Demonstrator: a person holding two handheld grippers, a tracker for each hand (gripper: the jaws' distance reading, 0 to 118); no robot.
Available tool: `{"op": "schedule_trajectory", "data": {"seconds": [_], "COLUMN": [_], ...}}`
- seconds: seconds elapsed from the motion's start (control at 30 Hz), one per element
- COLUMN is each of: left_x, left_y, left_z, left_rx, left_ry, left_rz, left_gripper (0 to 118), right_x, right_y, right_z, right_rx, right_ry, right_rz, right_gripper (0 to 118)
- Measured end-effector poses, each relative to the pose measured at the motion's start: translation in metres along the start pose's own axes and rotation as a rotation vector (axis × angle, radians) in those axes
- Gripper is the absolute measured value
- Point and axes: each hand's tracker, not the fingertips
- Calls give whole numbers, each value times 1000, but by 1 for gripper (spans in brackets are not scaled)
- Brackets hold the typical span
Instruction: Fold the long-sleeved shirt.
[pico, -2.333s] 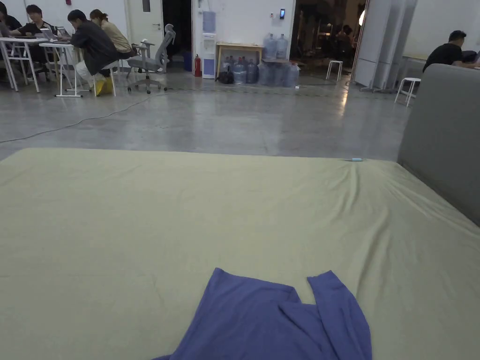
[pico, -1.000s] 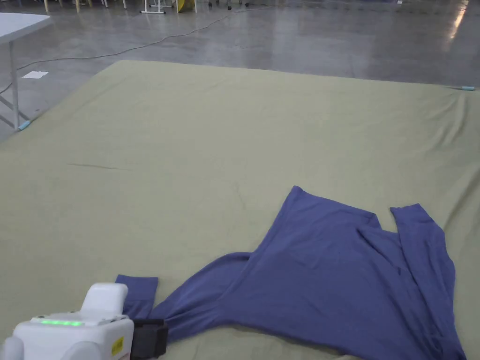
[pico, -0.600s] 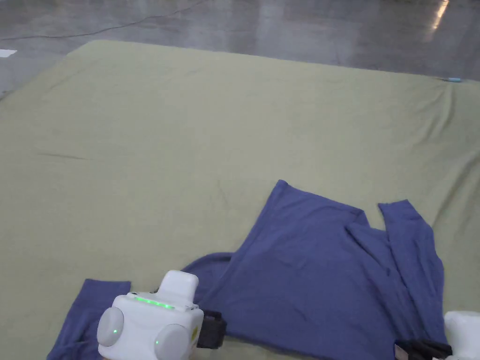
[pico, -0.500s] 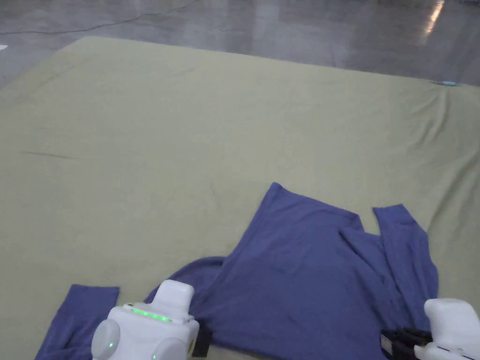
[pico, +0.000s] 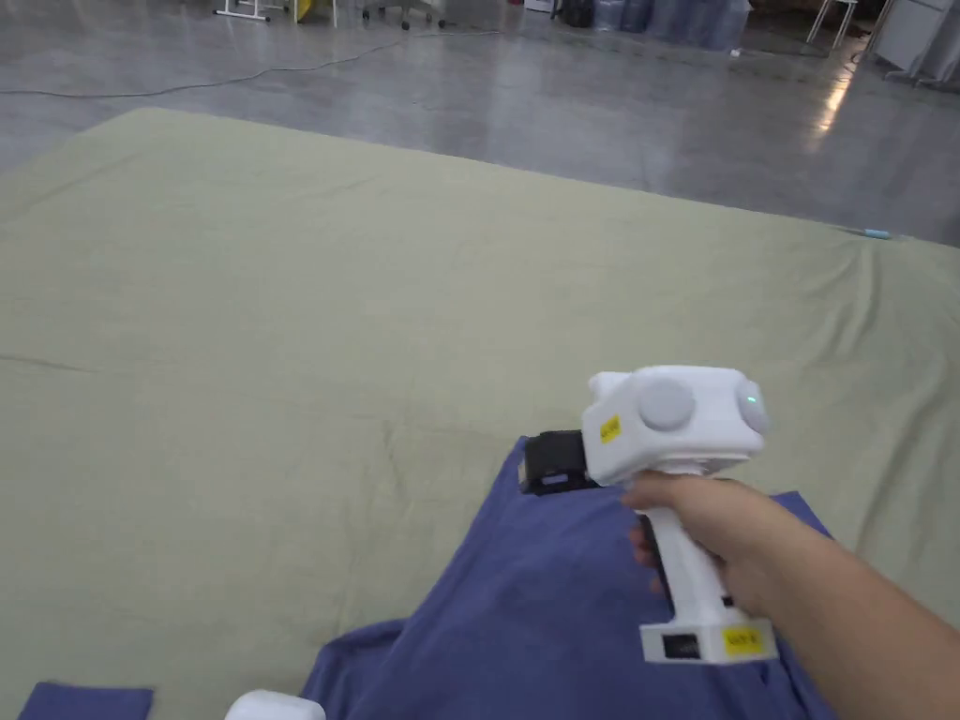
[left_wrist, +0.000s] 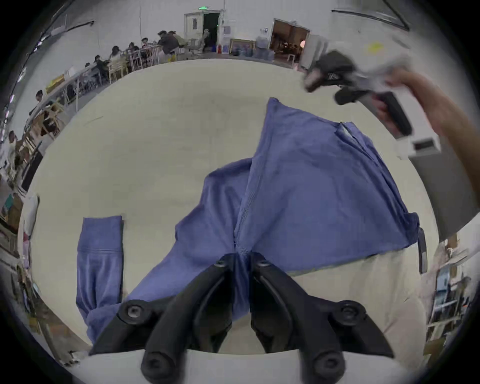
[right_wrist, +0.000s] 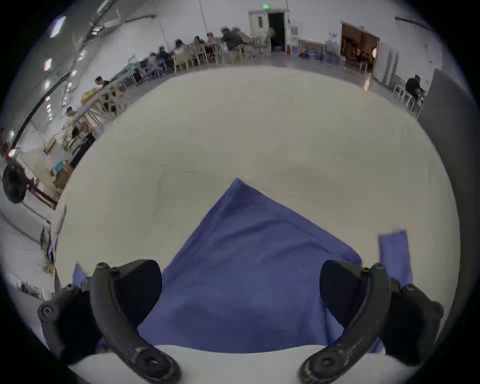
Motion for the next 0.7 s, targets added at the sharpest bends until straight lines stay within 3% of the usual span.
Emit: {"op": "schedule_trajectory", "data": {"seconds": [0.17,0.23,0.27,0.3,0.33,0.37,0.43,0.53,0.7], "left_x": [9,10,9,9,8,6,2,-2,-9], "left_y": [-1,-3,-4,-4,-4,-4,-1,3,10], "left_z": [7,9,9,10,10,10,13,24,57], "left_rx": [-11,-14,-15,-17,-18,-19,-17,1,74], "left_ry": [-12,-15,-19,-21,-23,-26,-35,-39,-63], "left_rz": [-14,-22,-24,-21,-16,-5,28,60,93], "left_gripper": [3,3,3,3,3,3,3,3,3], "right_x": [-15,-16,-16,-18,-18,-19,-22,-16,6], "right_y": [13,9,7,5,5,3,-2,-19,-75], "right_z": [-64,-71,-66,-59,-54,-47,-24,31,174], "right_rx": [-86,-84,-76,-55,-58,-55,-30,81,310], "right_ry": [-114,-116,-115,-119,-112,-91,-113,-45,4], "right_rz": [-66,-66,-62,-53,-44,-19,21,72,133], "right_gripper": [114,76,75,62,36,0,0,0,0]}}
